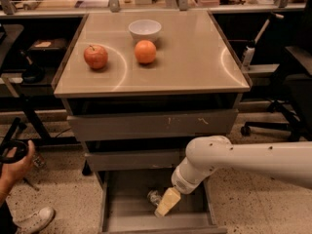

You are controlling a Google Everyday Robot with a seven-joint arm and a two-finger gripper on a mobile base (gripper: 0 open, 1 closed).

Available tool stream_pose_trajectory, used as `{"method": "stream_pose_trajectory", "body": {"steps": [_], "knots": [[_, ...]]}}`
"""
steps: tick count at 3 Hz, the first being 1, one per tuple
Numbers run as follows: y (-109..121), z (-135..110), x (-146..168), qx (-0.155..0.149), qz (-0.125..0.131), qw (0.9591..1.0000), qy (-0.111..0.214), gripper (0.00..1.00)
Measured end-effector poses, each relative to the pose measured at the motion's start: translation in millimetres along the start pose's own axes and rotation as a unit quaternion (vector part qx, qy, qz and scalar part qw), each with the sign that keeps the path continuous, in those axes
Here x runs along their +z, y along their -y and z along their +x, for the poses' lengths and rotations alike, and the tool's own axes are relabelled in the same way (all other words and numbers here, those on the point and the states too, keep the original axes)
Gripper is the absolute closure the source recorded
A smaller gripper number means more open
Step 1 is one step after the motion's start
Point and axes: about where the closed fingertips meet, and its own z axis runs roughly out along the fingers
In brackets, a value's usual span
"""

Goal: Pick 7up can from bottom drawer and place on counter

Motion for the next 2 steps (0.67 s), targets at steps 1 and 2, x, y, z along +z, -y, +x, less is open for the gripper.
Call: {"method": "stream_pose_trajectory", "body": {"steps": [1, 2], "knots": [[32.2, -3.4, 40.9, 0.021, -0.001, 0.9997, 0.015, 0.00], [55.3, 3.7, 80.2, 0.046, -0.006, 0.9987, 0.020, 0.00]]}}
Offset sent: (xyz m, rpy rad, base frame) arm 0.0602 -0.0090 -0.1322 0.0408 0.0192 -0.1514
